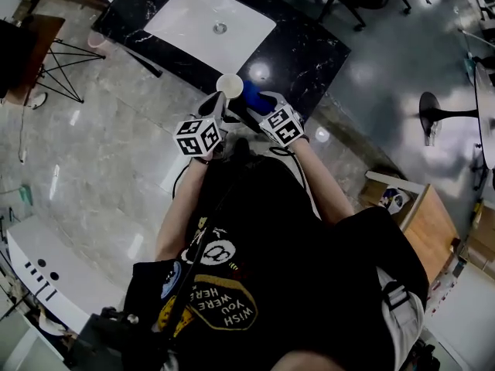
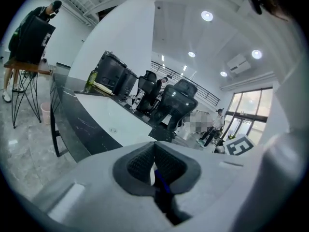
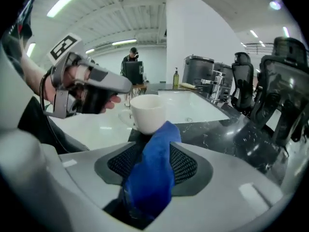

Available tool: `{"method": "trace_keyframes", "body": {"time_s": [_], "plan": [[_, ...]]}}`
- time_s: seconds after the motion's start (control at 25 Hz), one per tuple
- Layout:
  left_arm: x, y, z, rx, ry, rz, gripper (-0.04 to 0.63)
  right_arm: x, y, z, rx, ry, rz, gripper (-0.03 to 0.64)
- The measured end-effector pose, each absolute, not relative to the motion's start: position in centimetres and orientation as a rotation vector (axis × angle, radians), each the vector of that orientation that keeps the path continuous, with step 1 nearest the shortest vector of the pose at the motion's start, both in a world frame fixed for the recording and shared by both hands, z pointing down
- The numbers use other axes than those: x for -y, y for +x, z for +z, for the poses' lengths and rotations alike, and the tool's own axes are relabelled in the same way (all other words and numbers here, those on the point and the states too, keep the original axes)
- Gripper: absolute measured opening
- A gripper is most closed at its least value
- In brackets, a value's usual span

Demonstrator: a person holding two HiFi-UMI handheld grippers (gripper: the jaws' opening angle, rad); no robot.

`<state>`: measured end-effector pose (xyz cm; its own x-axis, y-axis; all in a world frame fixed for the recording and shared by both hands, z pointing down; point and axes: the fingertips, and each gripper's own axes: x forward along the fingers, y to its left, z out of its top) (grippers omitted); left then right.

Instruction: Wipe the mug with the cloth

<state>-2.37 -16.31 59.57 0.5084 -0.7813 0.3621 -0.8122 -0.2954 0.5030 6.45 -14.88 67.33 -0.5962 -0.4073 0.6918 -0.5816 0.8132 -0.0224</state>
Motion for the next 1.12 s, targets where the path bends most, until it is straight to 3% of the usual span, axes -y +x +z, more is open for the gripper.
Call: {"method": "trace_keyframes", "body": {"time_s": [0.2, 0.36, 0.6, 1.12], "plan": [[14.9, -1.9, 58.2, 1.211, 2.218, 0.133, 0.005, 13.3, 5.8, 62.8, 2.486, 0.971, 0.573, 0.231], [13.3, -2.0, 57.2, 1.126, 2.271, 0.192, 0.005, 13.0, 6.1, 58.6, 2.518, 1.266, 0.603, 0.008], [11.2, -2.7, 56.5, 1.189, 2.365, 0.364, 0.005, 11.7, 5.6, 56.7, 2.415, 1.435, 0.538, 0.002], [7.2, -4.8, 56.1, 1.179, 2.409, 0.344, 0.005, 8.3, 4.9, 57.1, 2.336, 1.556, 0.554, 0.002]]}}
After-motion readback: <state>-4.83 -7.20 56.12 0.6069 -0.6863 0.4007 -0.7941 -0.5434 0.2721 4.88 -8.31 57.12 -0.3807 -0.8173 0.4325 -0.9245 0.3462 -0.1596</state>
